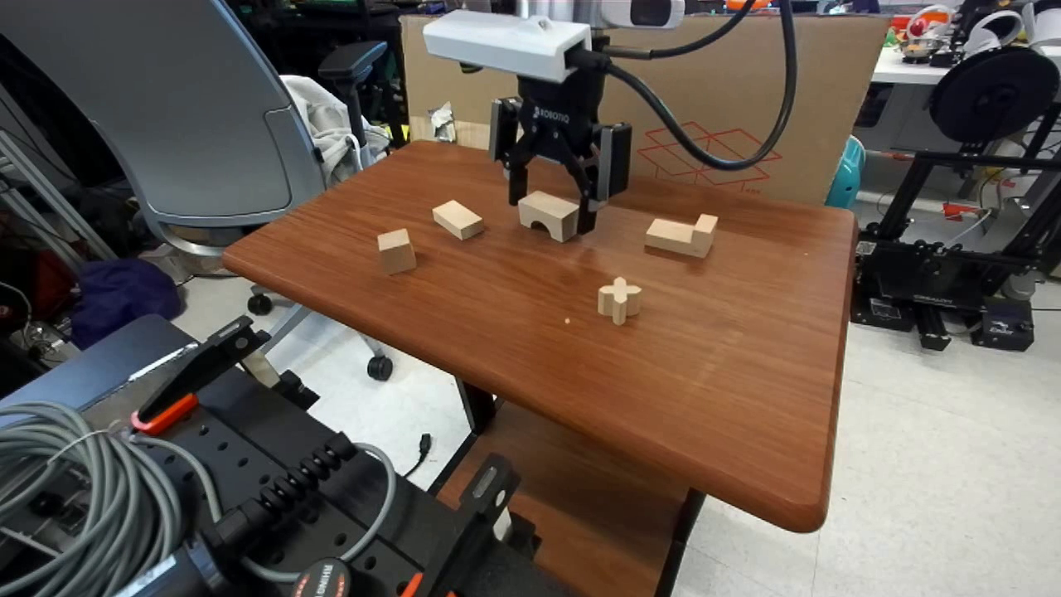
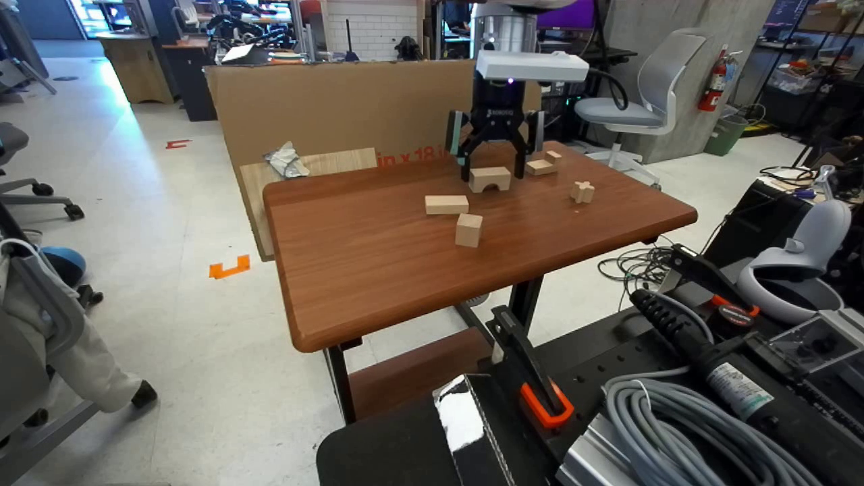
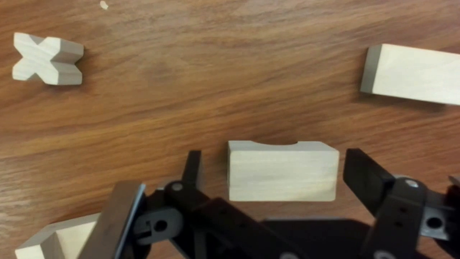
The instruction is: Pick up the wooden block from the table and move it to the left.
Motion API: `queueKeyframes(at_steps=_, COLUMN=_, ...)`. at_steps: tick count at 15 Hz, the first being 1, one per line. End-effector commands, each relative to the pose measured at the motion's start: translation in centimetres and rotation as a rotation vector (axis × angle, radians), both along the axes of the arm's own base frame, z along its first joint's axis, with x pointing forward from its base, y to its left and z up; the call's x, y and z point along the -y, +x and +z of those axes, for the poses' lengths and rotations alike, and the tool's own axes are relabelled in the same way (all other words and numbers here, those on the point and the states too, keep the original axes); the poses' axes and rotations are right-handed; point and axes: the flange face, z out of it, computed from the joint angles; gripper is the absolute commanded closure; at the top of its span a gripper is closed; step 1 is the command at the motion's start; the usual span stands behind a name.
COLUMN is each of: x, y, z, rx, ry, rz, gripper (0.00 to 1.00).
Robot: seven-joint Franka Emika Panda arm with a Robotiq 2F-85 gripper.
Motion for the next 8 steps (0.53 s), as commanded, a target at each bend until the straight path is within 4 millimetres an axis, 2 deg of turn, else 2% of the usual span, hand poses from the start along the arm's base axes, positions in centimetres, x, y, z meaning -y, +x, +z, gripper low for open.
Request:
queueKeyframes(at_steps=1, x=-0.2, y=1.0, z=-1.2, rx=-0.020, ry=-0.011, rz=0.035, gripper=0.28)
queueKeyframes(at_steps=3, x=-0.3, y=0.9, z=-0.8, rx=-0.008, ry=-0.008, rz=0.049, gripper=0.44)
queueKeyframes(at_steps=5, x=-0.4, y=0.6, z=0.8, rx=0.014, ry=-0.004, rz=0.079, gripper=0.55)
queueKeyframes(at_steps=8, x=-0.8, y=-0.5, z=3.0, rx=0.042, ry=-0.005, rz=0.138, gripper=0.57)
